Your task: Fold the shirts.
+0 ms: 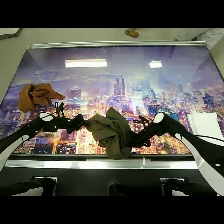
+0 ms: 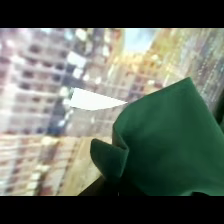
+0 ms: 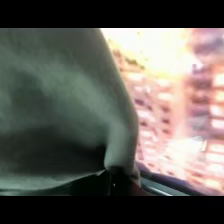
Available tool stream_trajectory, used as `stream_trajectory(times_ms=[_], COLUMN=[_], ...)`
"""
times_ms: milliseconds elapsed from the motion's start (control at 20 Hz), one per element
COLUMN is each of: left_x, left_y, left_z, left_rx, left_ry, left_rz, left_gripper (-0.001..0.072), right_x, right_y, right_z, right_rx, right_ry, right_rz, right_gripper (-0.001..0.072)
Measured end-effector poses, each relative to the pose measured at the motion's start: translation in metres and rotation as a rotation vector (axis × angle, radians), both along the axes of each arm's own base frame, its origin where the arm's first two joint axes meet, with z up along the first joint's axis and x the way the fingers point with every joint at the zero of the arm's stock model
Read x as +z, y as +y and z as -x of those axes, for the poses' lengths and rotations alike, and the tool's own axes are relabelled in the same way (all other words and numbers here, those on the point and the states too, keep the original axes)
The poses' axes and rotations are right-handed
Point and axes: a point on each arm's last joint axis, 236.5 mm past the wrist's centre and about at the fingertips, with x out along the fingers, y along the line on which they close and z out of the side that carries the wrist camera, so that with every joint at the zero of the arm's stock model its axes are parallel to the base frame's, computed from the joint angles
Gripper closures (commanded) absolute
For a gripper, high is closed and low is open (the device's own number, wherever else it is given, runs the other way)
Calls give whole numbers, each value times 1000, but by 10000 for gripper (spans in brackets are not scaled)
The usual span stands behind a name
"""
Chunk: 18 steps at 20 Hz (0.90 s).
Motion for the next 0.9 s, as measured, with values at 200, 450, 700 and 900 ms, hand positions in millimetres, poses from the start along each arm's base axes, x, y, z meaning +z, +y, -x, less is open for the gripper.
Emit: stream_trajectory(times_ms=[200, 450, 700, 900], left_x=[56, 264, 504, 578], left_y=[-5, 19, 92, 112], left_z=[-29, -73, -4, 70], left_rx=[-55, -35, 114, 218], left_ry=[-191, -734, -1318, -1505], left_rz=[2, -21, -218, -290], left_gripper=[679, 679, 678, 678], right_x=[29, 189, 455, 549], right_y=[-9, -55, -121, -142], right_z=[-32, -132, -134, -75], right_rx=[69, 78, -159, -314], right_ry=[-191, -810, -1572, -1813], right_rz=[46, 260, 419, 361], right_gripper=[669, 666, 666, 666])
